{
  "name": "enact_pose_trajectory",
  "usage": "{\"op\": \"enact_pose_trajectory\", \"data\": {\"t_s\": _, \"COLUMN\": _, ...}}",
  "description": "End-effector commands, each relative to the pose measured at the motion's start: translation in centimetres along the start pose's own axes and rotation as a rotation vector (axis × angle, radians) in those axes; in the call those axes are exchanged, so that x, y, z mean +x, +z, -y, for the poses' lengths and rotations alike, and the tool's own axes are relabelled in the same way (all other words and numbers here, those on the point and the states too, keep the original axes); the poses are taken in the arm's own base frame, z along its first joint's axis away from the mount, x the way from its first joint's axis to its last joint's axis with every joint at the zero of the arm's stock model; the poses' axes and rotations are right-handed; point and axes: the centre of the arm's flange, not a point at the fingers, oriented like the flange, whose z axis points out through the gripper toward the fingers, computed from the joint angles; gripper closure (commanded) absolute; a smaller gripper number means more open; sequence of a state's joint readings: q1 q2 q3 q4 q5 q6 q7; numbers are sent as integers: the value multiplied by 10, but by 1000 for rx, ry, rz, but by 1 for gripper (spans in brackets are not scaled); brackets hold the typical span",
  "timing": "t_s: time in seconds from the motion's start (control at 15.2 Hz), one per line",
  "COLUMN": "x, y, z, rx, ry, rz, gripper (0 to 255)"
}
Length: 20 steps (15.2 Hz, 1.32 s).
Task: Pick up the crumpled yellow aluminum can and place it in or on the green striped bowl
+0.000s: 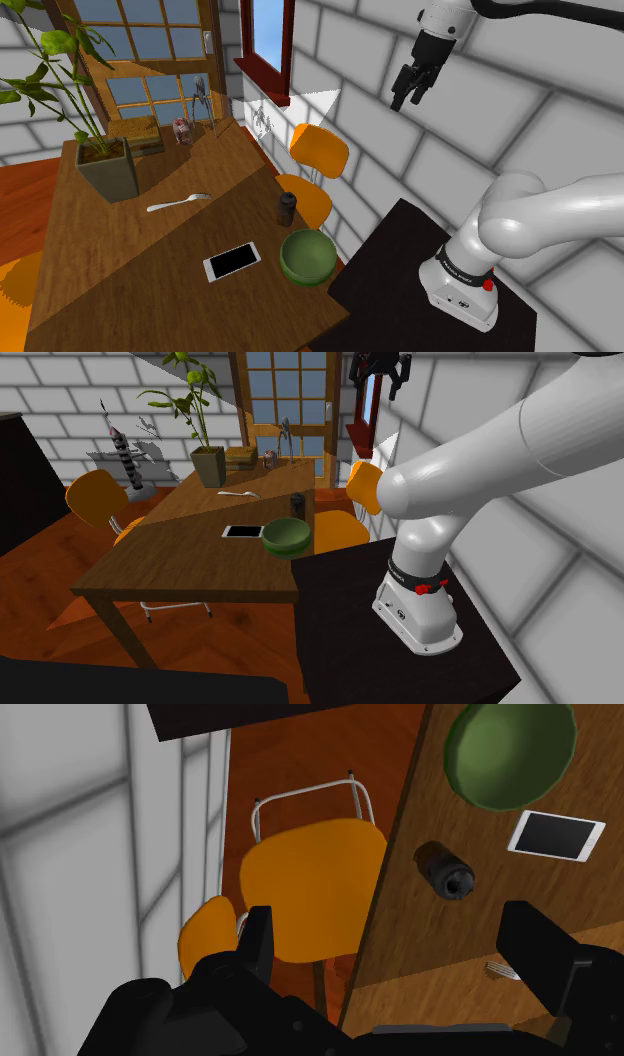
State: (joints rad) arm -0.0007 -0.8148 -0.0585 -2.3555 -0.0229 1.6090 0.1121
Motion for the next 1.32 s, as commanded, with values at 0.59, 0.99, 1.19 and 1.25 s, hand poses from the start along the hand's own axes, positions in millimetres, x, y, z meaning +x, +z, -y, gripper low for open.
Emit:
{"op": "enact_pose_trajectory", "data": {"t_s": 0.59, "x": 38, "y": 98, "z": 58, "rx": -22, "ry": -13, "rz": -3, "gripper": 0}}
{"op": "enact_pose_trajectory", "data": {"t_s": 0.99, "x": 64, "y": 164, "z": 96, "rx": -37, "ry": -22, "rz": -5, "gripper": 0}}
{"op": "enact_pose_trajectory", "data": {"t_s": 1.19, "x": 76, "y": 197, "z": 115, "rx": -44, "ry": -27, "rz": -6, "gripper": 0}}
{"op": "enact_pose_trajectory", "data": {"t_s": 1.25, "x": 81, "y": 208, "z": 121, "rx": -46, "ry": -28, "rz": -7, "gripper": 0}}
